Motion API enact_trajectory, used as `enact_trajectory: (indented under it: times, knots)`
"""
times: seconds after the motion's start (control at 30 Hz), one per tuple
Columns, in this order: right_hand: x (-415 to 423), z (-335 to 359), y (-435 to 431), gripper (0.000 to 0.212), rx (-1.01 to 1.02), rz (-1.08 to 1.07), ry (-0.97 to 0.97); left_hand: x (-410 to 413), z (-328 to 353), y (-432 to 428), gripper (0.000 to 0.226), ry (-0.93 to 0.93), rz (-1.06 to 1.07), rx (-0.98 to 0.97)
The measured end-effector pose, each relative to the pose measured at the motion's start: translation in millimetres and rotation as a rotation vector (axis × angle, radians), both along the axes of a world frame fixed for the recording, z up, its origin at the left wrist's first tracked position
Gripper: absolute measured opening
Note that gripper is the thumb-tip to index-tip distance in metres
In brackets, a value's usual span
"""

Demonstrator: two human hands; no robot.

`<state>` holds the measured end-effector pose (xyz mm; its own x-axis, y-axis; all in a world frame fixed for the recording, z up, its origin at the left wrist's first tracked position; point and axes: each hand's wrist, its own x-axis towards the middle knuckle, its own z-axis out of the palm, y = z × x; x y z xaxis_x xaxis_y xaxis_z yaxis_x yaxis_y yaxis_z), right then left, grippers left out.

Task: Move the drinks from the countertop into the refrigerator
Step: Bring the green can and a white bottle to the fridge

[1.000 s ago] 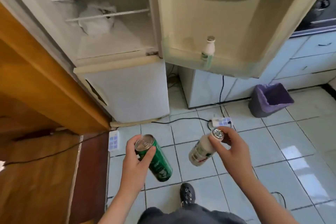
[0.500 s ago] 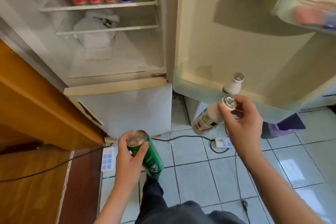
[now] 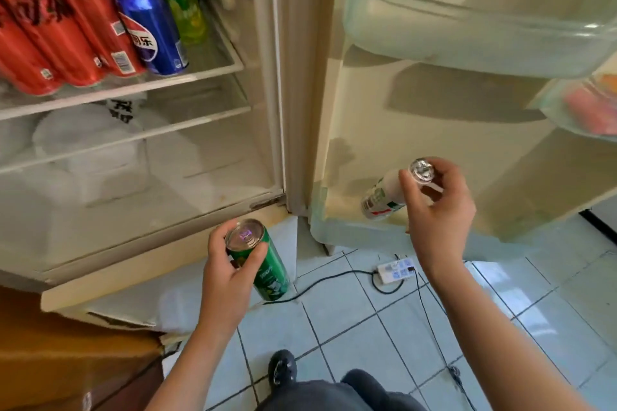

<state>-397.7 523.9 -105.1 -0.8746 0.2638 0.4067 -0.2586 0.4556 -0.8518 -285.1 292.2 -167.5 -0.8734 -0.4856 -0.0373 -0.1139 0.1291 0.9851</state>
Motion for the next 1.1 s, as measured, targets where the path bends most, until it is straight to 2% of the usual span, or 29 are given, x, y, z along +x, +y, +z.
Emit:
enact_trajectory:
  times: [0.33,0.6,0.7,0.77,0.83,0.93,1.1]
  knots:
    - [-12,-42,-17,0.030,0.275,0.113,-0.171,-19,1,-2,0.045,-0.046,0.013,0.056]
    - [-4,-53,-16,0.029,0.296,0.210,-0.152,-8,-1,4,0.045,-0.018,0.075,0.035]
    - [1,-53,-17,0.038,0.243,0.192,-0.149,2,-7,7,0.047,-0.023,0.110,0.032]
    - [7,-50,-21,0.046,0.215,0.169,-0.098,10,-9,8,0.047,-0.027,0.134,0.028]
    - [12,-43,-28,0.043,0.220,0.174,0.013,17,-10,7,0.047,-0.032,0.158,0.031]
    - [23,-28,-47,0.036,0.202,0.272,0.146,30,-7,0,0.047,-0.024,0.206,0.053]
    - [19,1,-92,0.035,0.151,0.397,0.248,34,7,-31,0.046,0.025,0.263,0.065]
